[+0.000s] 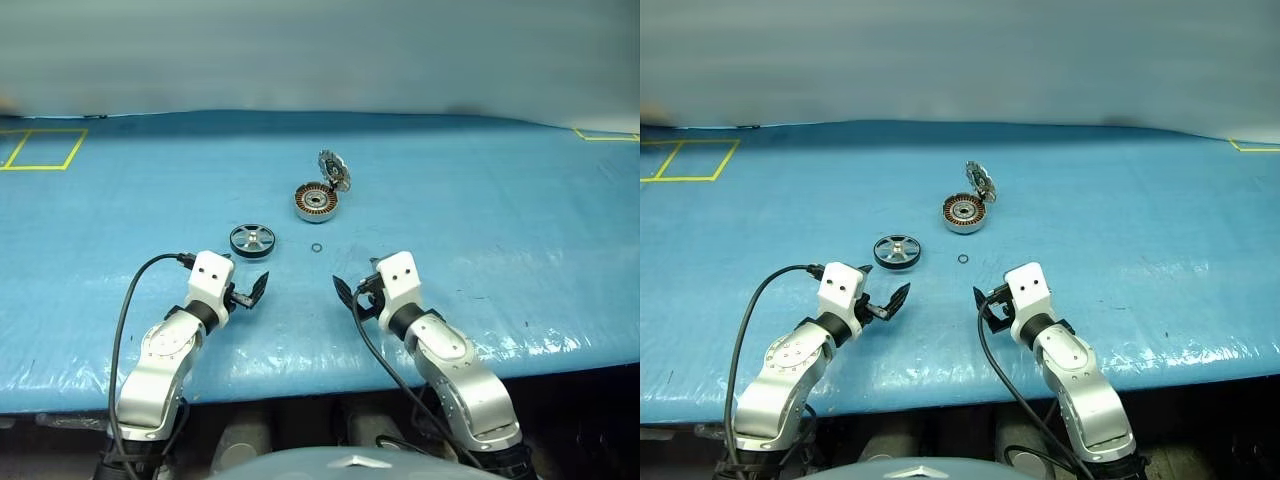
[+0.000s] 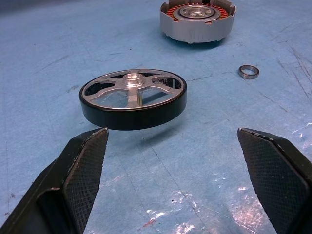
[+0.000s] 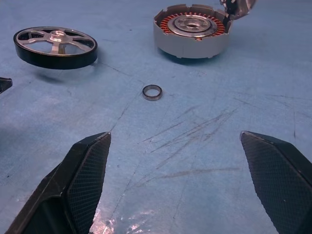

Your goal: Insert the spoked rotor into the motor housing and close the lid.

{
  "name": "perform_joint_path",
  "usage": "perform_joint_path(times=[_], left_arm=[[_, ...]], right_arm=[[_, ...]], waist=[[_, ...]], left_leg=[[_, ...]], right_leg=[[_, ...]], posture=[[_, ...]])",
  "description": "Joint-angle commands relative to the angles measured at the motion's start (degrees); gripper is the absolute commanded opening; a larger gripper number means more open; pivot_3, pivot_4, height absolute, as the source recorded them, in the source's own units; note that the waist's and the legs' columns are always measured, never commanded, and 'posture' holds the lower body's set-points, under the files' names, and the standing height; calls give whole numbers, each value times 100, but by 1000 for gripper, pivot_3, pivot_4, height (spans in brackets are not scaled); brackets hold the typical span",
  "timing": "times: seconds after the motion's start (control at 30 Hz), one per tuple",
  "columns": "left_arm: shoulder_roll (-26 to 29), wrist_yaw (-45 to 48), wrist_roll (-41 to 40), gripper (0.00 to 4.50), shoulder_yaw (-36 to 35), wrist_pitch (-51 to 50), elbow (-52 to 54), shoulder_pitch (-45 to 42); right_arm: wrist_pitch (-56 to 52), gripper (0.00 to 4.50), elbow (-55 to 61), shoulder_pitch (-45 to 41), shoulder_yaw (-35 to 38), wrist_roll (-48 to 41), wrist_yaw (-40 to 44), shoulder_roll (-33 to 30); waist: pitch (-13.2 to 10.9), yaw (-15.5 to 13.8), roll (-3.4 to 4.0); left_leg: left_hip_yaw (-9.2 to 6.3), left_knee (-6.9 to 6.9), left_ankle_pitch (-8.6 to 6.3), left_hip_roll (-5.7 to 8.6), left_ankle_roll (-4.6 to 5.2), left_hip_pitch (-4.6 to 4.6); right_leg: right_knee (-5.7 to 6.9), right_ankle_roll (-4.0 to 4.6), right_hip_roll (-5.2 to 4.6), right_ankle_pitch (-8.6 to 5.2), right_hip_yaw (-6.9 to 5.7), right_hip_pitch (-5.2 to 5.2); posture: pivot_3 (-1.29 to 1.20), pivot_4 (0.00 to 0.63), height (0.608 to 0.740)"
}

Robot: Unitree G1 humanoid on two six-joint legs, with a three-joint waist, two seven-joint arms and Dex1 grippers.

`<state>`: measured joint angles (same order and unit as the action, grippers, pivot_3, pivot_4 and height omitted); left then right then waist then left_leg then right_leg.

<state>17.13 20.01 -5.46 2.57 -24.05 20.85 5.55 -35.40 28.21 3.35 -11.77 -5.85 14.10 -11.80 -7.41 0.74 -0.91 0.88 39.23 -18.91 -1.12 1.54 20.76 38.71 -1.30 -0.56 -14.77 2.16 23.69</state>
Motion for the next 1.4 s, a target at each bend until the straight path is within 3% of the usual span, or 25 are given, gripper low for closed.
perform_joint_path(times=[0.03,0.2,0.37,0.53,0.63,0.7,0.8,1.1,1.4], left_arm=[[-26,-11,-31,4500,-3,154,210,-68],[-61,-47,9,4500,45,208,202,-21],[-88,-89,72,4500,111,243,204,39],[-125,-164,112,4500,181,283,228,122],[-170,-218,132,4500,232,317,251,195],[-226,-288,152,4500,277,351,290,285],[-270,-362,187,4500,335,382,337,383],[-379,-502,251,4500,433,369,487,592],[-466,-587,278,4500,522,406,554,700]], right_arm=[[-156,4467,213,-288,-32,-57,151,-87],[-726,4467,95,-1180,-274,66,610,-673],[-1099,4467,-350,-2730,-1148,331,1825,-1786],[-722,4467,-1339,-4105,-1898,754,2583,-2071],[-284,4467,-2276,-4879,-2139,998,2869,-1845],[302,4467,-3504,-5522,-2448,1401,2931,-1575],[899,4467,-4476,-5920,-2602,1718,3002,-1323],[1897,4467,-7167,-6815,-2059,1779,2902,-264],[2208,4467,-8459,-7164,-1597,1946,2684,131]], waist=[[0,2,0],[-1,8,1],[-5,23,6],[-7,49,7],[-8,47,7],[-11,94,12],[-10,76,11],[-11,91,13],[-14,114,19]], left_leg=[[0,0,0,0,0,0],[2,3,0,2,0,0],[-4,4,0,4,1,0],[-15,3,0,4,2,1],[-20,0,1,5,0,10],[-18,2,9,7,-15,14],[-26,4,13,12,-20,15],[-56,5,16,41,-20,83],[-59,3,18,45,-21,94]], right_leg=[[0,0,0,0,0,0],[1,0,0,0,0,0],[1,0,-1,0,-6,-1],[1,3,-2,-1,-15,-2],[0,7,-11,-3,-25,5],[0,7,-17,-2,-28,9],[1,6,-27,-1,-41,6],[6,9,-95,-3,-132,61],[11,9,-106,-3,-145,75]], posture=[[0,150,740],[0,150,740],[0,150,740],[0,150,740],[0,150,740],[0,150,740],[0,150,740],[0,150,740],[0,150,740]])
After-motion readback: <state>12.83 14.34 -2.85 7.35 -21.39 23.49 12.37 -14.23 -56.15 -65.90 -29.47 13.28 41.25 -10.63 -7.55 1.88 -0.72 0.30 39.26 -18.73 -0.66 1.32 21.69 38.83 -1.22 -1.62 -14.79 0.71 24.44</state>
